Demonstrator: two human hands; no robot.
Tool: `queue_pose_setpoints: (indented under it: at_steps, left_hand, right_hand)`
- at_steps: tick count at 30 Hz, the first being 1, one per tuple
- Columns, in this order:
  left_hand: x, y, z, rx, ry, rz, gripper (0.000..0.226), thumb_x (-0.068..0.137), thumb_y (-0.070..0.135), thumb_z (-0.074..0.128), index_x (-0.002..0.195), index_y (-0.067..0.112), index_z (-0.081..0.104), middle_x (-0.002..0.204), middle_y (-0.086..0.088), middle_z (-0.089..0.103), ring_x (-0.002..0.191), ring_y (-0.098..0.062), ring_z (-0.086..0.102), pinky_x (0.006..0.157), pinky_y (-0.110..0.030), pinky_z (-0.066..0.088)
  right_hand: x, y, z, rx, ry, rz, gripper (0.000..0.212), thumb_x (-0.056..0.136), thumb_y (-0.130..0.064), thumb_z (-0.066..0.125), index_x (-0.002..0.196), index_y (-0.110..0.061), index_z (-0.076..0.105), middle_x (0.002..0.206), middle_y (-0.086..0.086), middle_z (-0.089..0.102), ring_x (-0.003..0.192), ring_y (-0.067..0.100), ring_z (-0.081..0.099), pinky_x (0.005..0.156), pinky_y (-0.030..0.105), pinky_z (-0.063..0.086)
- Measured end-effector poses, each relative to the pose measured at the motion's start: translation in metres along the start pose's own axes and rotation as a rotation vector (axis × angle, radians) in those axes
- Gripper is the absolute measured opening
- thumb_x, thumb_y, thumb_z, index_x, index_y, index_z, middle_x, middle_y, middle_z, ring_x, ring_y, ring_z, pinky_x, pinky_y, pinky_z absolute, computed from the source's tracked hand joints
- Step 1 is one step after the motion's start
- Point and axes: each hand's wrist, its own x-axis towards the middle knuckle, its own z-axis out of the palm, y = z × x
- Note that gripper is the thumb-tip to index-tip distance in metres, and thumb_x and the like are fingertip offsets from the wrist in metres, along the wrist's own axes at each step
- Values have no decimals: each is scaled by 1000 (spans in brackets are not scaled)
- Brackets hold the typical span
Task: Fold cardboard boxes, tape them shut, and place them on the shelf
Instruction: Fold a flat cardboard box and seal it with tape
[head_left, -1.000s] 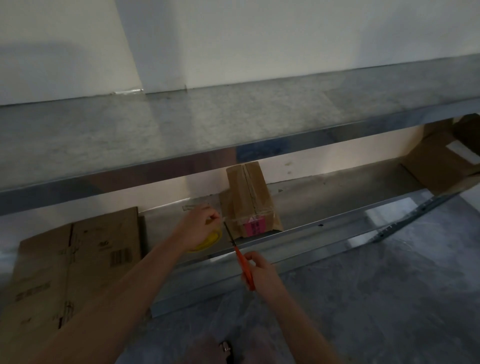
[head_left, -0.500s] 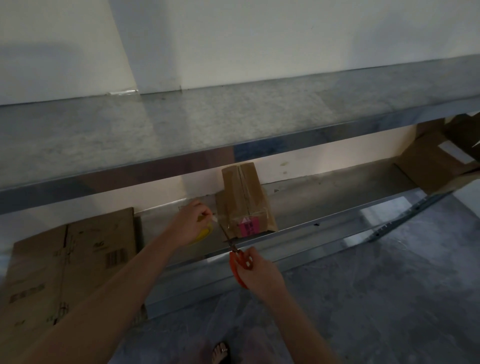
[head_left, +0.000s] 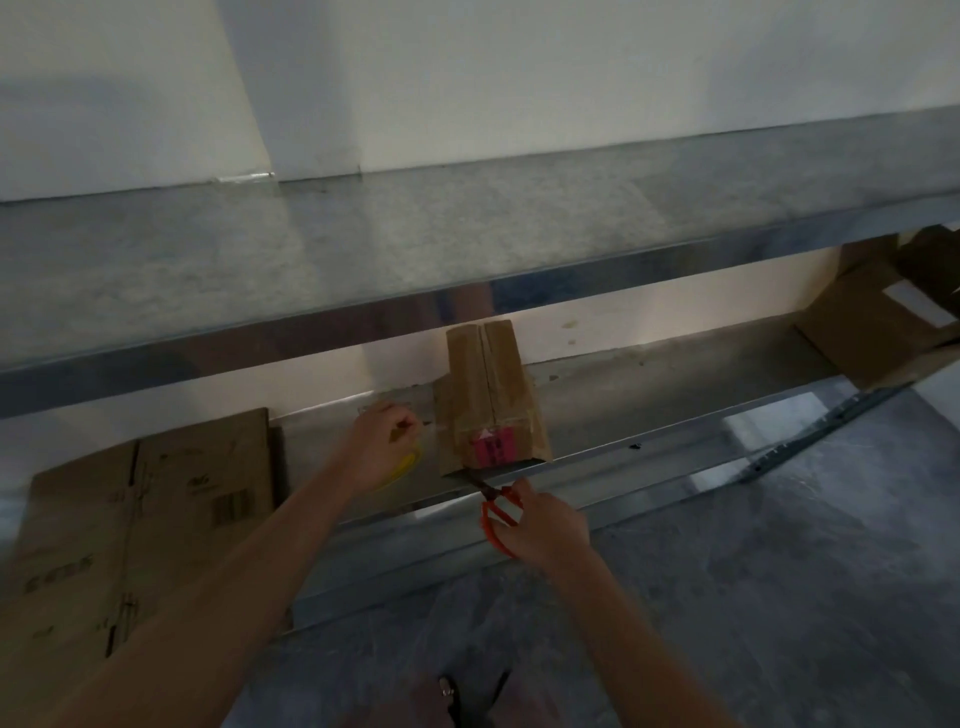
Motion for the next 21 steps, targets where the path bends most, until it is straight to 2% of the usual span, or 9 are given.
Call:
queue_pose_setpoints:
  at_steps: [6,8,11,14,18,21]
  left_hand:
    - [2,-5,-1,-15,-13,-3,5,93,21,59,90,24,61,94,6,51,86,-10,52,81,-27,42]
    - [3,-6,0,-11,-26,-13,8,93,20,59,89,27,60,94,9,49,86,-8,50,79,-23,38]
    - [4,-8,0,-23,-42,-16,23,92,22,60,82,42,54,92,16,47,83,-1,48,75,-18,35]
    - [3,-4,1,-55,-42,-56,21,92,21,60,83,39,56,92,17,49,83,1,48,74,-17,36]
    - [2,-2,7,-87,10,-147,21,89,19,64,80,37,60,96,5,57,87,-12,54,80,-29,42]
    - [-3,5,14,-91,49,-218,13,89,13,64,83,24,65,92,7,56,85,-10,53,75,-22,40]
  right_hand:
    - [-23,45,-12,-48,346,-125,48,80,-69,51,120,-42,53,122,-18,59,114,10,56,91,36,44]
    - [-31,71,-18,-52,466,-116,46,79,-68,52,118,-45,54,118,-20,60,111,9,58,88,37,46]
    - [-30,106,-32,10,620,-29,41,77,-66,58,111,-42,57,110,-16,64,104,13,62,84,38,50]
    - [-2,125,-50,87,590,99,44,81,-56,62,119,-33,55,118,-3,63,109,25,60,87,42,48]
    - [60,120,-69,191,440,182,55,92,-49,52,138,-19,47,135,10,53,122,31,53,99,46,45]
    - [100,121,-73,109,389,149,58,93,-47,51,141,-15,44,137,13,50,125,32,49,103,46,43]
